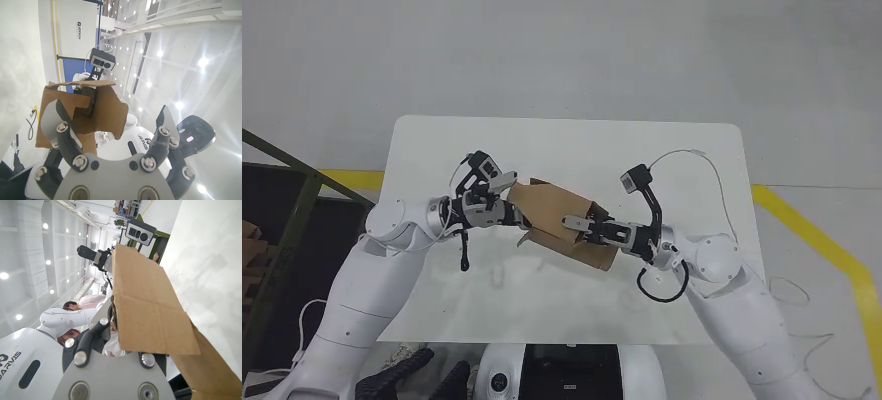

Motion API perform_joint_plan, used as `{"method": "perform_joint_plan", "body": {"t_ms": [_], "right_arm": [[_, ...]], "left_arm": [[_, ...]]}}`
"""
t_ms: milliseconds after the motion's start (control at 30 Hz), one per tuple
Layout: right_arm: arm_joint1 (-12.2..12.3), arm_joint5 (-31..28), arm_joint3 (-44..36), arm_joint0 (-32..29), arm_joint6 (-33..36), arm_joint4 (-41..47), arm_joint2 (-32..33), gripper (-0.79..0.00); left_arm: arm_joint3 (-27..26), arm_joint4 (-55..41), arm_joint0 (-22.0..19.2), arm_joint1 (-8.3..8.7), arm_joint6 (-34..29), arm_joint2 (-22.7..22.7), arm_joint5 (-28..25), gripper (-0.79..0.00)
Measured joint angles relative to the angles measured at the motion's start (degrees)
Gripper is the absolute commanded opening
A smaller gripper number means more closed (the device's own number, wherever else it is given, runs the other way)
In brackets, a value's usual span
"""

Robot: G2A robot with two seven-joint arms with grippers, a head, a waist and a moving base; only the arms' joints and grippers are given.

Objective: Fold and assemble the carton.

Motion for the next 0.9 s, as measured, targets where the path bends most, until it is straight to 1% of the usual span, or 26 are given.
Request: {"method": "perform_joint_plan", "body": {"t_ms": [167, 367, 600, 800, 900], "right_arm": [[0.0, 0.0, 0.1, 0.1, -0.5, 0.3, 0.0, -0.785], [0.3, -0.3, -0.2, -0.5, -2.1, 1.0, 1.3, -0.785], [0.5, -0.1, -0.9, -1.9, -6.2, 1.4, 3.6, -0.785], [0.5, 0.8, -1.5, -3.0, -10.2, 1.2, 4.5, -0.785], [0.5, 0.7, -1.9, -3.6, -11.1, 1.6, 4.6, -0.785]], "left_arm": [[0.6, 0.3, -0.6, -0.04, -0.1, -0.2, 0.0, 0.000], [1.5, 0.3, -0.2, 0.08, 0.4, -1.7, -0.3, 0.000], [1.2, 0.7, 1.2, 0.21, 0.2, -2.5, 0.0, 0.000], [0.2, 0.5, 2.1, 0.20, 0.1, -2.7, 0.2, 0.000], [0.1, 0.4, 2.3, 0.18, 0.1, -2.8, 0.3, 0.000]]}}
